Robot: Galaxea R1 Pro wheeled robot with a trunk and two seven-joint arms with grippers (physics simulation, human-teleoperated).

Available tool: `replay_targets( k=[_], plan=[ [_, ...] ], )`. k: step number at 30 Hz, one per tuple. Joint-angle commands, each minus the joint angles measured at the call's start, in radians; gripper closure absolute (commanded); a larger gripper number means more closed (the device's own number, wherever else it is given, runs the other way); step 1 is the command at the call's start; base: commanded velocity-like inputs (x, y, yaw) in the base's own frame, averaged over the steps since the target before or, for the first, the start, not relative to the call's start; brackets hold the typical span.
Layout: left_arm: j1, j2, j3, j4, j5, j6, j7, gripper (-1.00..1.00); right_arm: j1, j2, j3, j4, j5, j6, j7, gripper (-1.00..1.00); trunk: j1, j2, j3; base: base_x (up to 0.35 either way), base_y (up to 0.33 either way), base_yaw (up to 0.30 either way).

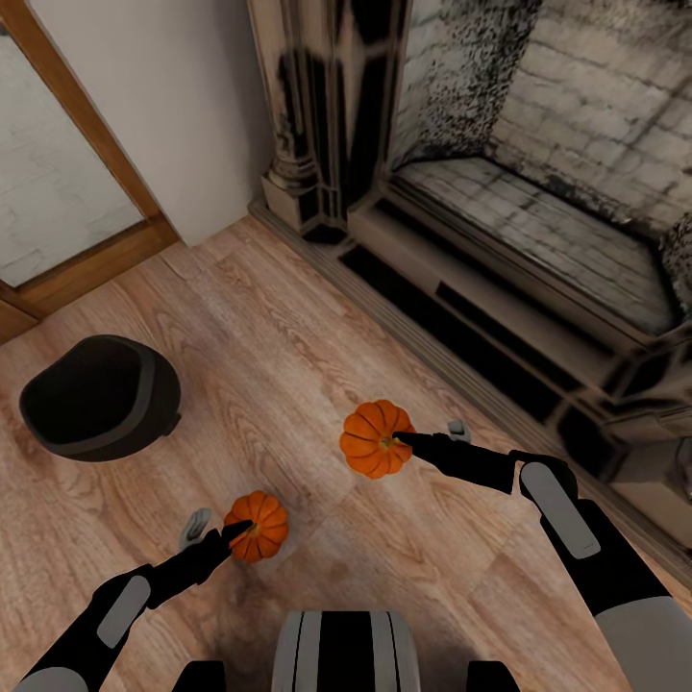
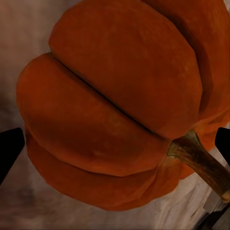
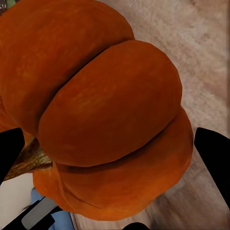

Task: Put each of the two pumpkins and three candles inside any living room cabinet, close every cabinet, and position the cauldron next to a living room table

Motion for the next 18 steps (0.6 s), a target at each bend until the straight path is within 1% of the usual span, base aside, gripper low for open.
replay_targets(
  k=[1, 12, 13, 18],
  plan=[
    [0.000, 0.000, 0.003, 0.000, 0.005, 0.008, -0.002, -1.00, -0.001, -0.001, 0.001, 0.000, 0.001, 0.002, 0.003, 1.00, 0.000, 0.000, 0.000, 0.000, -0.034, 0.000],
    [0.000, 0.000, 0.003, 0.000, 0.005, 0.008, -0.002, -1.00, -0.001, -0.001, 0.001, 0.000, 0.000, 0.002, 0.003, 1.00, 0.000, 0.000, 0.000, 0.000, -0.005, 0.000],
    [0.000, 0.000, 0.003, 0.000, 0.005, 0.008, -0.002, 1.00, -0.001, -0.001, 0.001, 0.000, 0.000, 0.002, 0.003, 1.00, 0.000, 0.000, 0.000, 0.000, 0.000, 0.000],
    [0.000, 0.000, 0.003, 0.000, 0.005, 0.008, -0.002, 1.00, -0.001, -0.001, 0.001, 0.000, 0.000, 0.002, 0.003, 1.00, 0.000, 0.000, 0.000, 0.000, 0.000, 0.000]
  ],
)
